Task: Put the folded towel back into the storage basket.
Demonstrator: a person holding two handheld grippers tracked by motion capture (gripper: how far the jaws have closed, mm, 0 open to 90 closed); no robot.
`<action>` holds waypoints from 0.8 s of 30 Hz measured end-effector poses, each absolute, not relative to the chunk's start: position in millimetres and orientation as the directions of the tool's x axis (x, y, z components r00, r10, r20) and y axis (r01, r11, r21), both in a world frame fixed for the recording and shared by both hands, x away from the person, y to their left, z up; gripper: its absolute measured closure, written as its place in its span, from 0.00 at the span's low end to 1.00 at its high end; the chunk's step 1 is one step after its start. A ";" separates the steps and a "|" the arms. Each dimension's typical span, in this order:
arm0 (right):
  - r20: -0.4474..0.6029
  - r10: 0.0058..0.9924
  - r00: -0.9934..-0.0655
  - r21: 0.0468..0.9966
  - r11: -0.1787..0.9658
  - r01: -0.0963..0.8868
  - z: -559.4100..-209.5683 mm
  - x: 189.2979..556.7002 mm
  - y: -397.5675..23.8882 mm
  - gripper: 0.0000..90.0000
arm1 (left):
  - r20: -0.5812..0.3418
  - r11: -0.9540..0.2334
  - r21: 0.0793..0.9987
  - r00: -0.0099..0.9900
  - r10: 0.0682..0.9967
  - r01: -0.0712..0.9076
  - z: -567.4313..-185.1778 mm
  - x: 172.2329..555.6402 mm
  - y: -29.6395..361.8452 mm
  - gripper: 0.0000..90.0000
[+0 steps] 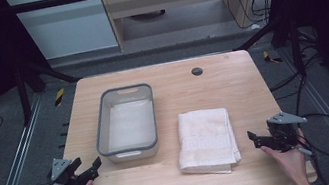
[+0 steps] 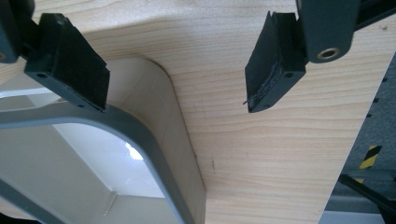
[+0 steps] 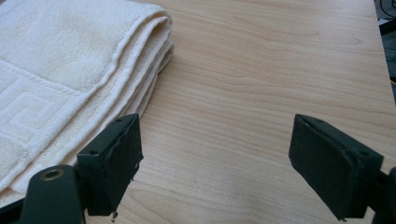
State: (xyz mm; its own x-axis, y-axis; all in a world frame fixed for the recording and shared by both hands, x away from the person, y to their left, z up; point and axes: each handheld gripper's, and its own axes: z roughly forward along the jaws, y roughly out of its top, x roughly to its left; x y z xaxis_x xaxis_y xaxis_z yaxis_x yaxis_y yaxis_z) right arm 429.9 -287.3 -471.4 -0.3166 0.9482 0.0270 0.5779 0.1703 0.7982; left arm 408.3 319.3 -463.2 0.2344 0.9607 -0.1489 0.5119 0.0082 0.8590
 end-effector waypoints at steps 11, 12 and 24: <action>0.021 0.942 -0.335 0.807 0.181 0.561 -462.3 426.8 -279.8 0.21 | -0.132 -0.018 0.883 0.284 0.950 0.469 -451.5 399.6 306.7 0.25; 0.032 0.941 -0.337 0.809 0.174 0.561 -460.8 426.4 -279.3 0.21 | -0.136 -0.016 0.884 0.291 0.947 0.467 -450.3 398.9 305.9 0.26; 0.035 0.932 -0.361 0.824 0.178 0.538 -450.4 426.3 -276.1 0.22 | -0.147 -0.014 0.889 0.315 0.938 0.458 -438.1 399.5 297.3 0.28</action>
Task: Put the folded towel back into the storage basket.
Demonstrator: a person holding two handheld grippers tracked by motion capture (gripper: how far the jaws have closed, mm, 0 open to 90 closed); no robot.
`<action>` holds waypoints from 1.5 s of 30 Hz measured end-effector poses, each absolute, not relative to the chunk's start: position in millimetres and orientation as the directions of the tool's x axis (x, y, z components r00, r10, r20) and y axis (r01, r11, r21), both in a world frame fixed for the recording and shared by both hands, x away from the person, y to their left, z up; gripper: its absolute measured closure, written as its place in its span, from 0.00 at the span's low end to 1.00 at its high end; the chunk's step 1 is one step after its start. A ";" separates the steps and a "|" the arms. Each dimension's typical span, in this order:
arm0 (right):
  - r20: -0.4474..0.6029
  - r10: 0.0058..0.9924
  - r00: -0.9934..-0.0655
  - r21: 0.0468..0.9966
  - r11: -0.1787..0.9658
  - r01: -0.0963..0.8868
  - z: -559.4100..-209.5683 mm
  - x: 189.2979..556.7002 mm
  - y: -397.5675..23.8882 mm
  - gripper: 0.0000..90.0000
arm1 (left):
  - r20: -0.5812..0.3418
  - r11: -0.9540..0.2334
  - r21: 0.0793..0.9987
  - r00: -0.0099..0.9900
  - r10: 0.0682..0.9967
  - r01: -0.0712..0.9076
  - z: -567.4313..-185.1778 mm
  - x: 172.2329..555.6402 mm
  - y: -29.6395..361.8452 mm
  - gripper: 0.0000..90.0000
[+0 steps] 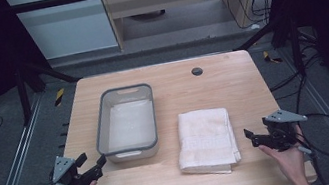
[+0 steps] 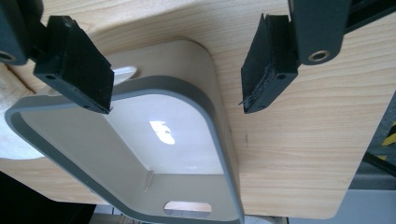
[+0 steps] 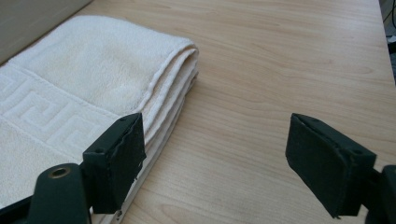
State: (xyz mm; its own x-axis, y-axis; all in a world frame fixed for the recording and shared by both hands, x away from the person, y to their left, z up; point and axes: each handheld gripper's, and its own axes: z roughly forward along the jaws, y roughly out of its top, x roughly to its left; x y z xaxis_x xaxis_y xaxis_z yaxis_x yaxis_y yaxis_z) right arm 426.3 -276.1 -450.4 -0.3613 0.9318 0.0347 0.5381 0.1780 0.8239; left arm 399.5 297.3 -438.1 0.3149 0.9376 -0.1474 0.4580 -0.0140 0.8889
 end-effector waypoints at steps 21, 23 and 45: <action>0.052 0.921 -0.385 0.852 0.161 0.499 -417.9 438.4 -269.5 0.23 | -0.080 -0.097 0.913 0.407 0.910 0.396 -390.5 411.9 242.7 0.24; 0.062 0.918 -0.391 0.853 0.155 0.499 -413.9 440.1 -267.1 0.23 | -0.085 -0.097 0.915 0.424 0.902 0.390 -387.6 413.6 233.7 0.24; 0.100 0.889 -0.447 0.843 0.163 0.512 -411.6 451.6 -245.5 0.26 | -0.097 -0.143 0.910 0.535 0.839 0.389 -389.4 422.0 165.5 0.22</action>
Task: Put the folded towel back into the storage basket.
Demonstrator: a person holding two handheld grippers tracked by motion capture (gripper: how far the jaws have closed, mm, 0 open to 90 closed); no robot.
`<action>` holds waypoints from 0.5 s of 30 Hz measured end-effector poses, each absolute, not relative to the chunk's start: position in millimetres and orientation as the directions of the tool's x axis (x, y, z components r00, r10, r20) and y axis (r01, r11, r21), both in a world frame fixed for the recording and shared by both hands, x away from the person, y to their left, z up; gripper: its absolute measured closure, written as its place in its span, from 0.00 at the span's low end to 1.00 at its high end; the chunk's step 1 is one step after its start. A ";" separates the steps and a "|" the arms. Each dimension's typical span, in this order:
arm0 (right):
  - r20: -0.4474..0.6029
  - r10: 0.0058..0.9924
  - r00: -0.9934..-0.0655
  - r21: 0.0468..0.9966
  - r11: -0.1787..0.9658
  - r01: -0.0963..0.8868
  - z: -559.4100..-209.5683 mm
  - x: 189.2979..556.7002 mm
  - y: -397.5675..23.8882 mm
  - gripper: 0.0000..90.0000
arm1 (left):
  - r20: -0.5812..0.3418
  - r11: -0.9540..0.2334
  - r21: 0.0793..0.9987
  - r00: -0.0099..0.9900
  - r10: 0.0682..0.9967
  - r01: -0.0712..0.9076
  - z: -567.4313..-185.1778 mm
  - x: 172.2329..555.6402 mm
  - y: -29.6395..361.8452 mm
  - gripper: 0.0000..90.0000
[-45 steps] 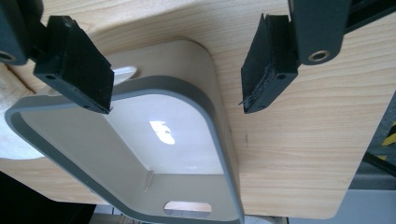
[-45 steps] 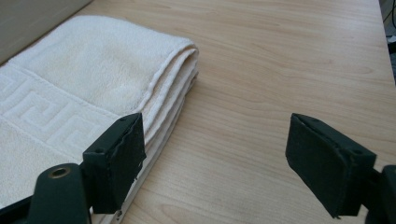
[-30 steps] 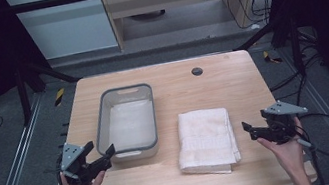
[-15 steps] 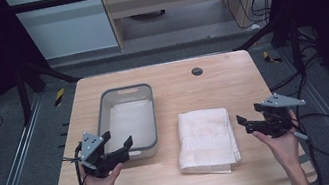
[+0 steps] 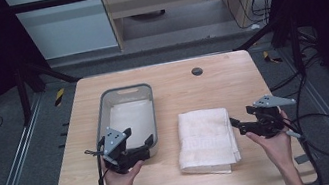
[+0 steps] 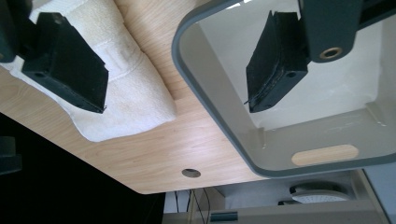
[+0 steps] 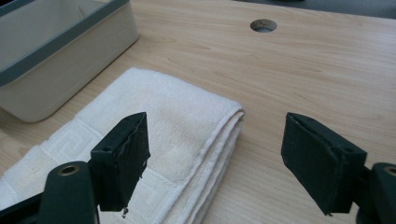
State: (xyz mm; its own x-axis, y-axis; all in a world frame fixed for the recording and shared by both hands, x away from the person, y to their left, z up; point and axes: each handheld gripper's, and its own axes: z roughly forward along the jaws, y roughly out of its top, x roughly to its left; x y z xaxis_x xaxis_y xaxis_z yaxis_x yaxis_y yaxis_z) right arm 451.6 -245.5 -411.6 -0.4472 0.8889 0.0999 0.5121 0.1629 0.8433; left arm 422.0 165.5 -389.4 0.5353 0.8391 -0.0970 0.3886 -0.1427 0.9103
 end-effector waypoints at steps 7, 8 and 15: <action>0.106 0.890 -0.444 0.831 0.166 0.531 -420.3 451.2 -247.7 0.27 | -0.109 -0.166 0.898 0.573 0.813 0.407 -400.1 423.7 142.2 0.23; 0.102 0.890 -0.445 0.829 0.171 0.533 -421.1 451.5 -246.9 0.27 | -0.109 -0.166 0.898 0.573 0.813 0.407 -400.1 423.7 142.2 0.23; 0.093 0.886 -0.455 0.817 0.194 0.544 -426.3 453.1 -241.0 0.28 | -0.096 -0.211 0.885 0.606 0.790 0.415 -409.3 423.7 122.8 0.24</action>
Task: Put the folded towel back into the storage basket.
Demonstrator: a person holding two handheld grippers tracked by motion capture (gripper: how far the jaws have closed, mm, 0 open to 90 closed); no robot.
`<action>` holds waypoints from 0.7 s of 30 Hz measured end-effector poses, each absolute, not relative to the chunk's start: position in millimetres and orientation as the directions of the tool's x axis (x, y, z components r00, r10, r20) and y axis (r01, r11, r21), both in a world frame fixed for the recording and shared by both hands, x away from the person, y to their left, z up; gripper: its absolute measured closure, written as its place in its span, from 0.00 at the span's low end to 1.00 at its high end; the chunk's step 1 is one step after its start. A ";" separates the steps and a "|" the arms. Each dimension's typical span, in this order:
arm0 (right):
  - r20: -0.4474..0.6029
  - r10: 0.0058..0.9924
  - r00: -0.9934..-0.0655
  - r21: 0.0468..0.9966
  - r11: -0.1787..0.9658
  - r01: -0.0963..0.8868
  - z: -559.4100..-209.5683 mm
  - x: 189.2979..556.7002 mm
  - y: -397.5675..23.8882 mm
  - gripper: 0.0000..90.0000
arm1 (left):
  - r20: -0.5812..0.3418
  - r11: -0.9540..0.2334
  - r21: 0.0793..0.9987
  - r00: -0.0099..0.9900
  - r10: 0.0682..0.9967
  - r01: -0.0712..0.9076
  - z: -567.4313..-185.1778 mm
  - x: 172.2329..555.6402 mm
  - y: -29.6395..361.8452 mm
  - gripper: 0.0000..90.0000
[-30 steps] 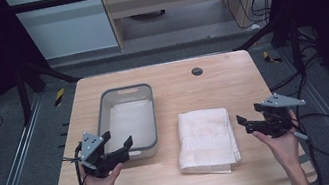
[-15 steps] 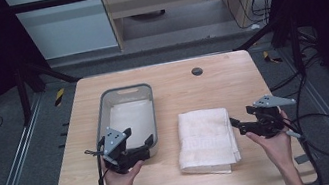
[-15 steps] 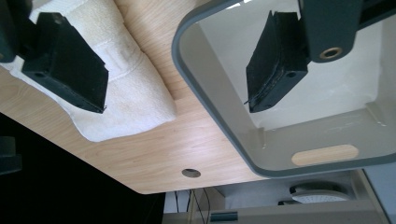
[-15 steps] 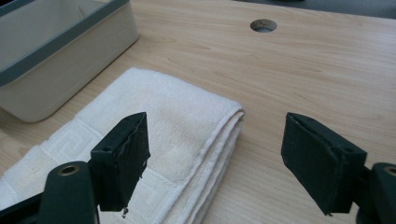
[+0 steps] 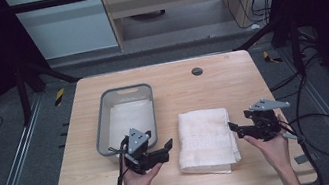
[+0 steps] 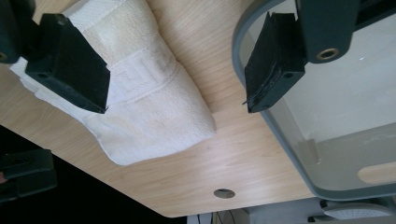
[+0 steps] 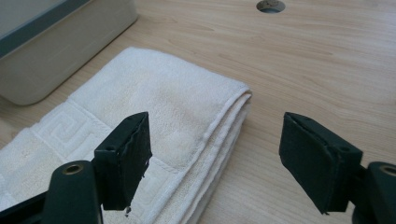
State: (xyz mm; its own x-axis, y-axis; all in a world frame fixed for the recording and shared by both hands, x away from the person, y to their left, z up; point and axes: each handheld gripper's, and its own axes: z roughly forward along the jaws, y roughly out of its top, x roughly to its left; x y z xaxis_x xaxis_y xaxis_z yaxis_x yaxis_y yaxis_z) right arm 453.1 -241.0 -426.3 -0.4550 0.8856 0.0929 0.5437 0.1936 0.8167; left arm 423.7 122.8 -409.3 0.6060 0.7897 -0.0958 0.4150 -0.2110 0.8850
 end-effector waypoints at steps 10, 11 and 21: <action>0.084 0.882 -0.463 0.803 0.215 0.555 -432.2 455.3 -235.9 0.30 | -0.080 -0.260 0.869 0.638 0.766 0.420 -419.1 422.4 101.8 0.26; 0.082 0.881 -0.466 0.799 0.222 0.559 -434.6 456.3 -233.2 0.30 | -0.080 -0.264 0.867 0.641 0.763 0.423 -420.0 422.9 99.7 0.27; 0.078 0.882 -0.464 0.790 0.229 0.568 -441.3 460.2 -227.8 0.33 | -0.078 -0.299 0.840 0.647 0.759 0.452 -431.5 429.7 81.4 0.32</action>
